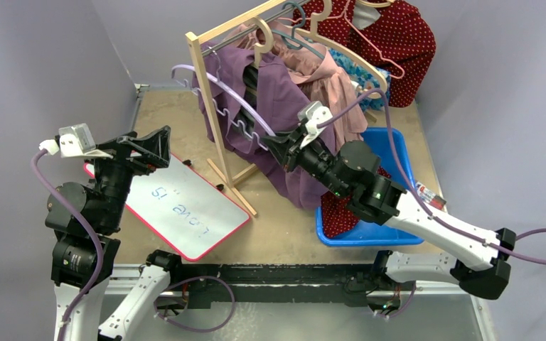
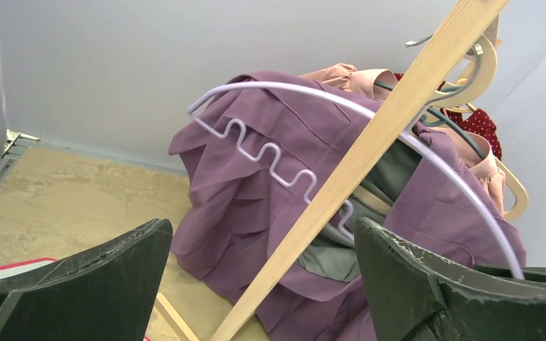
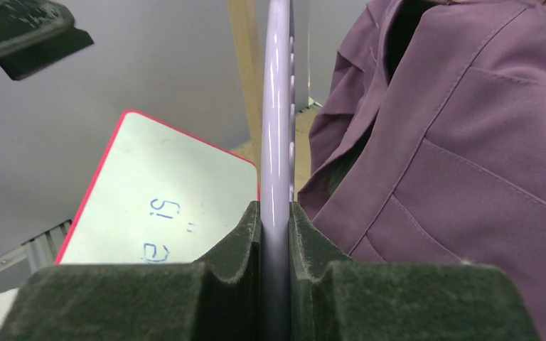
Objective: Remove the skirt from the hanger
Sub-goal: Place the hanger at the clothesline.
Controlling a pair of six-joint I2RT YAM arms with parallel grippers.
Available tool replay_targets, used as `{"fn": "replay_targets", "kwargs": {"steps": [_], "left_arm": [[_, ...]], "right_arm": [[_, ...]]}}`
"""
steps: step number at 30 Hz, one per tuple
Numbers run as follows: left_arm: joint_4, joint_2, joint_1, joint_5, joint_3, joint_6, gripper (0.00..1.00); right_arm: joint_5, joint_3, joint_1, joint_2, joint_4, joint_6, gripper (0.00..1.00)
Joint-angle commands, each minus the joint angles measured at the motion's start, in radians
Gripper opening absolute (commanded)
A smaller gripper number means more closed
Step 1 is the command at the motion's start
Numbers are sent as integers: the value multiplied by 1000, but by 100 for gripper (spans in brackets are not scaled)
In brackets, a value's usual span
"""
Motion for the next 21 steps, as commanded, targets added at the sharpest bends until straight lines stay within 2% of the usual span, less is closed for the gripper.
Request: {"fn": "replay_targets", "kwargs": {"steps": [1, 16, 18, 21], "left_arm": [[22, -4, -1, 15, 31, -18, 100], [30, 7, -1, 17, 17, -20, 100], [31, 7, -1, 16, 13, -20, 100], [37, 10, -1, 17, 5, -20, 100]], "right_arm": [[30, 32, 0, 14, 110, -41, 0], [-110, 36, 1, 57, 82, 51, 0], [-122, 40, 1, 55, 71, 64, 7], [-131, 52, 0, 46, 36, 90, 23]]}}
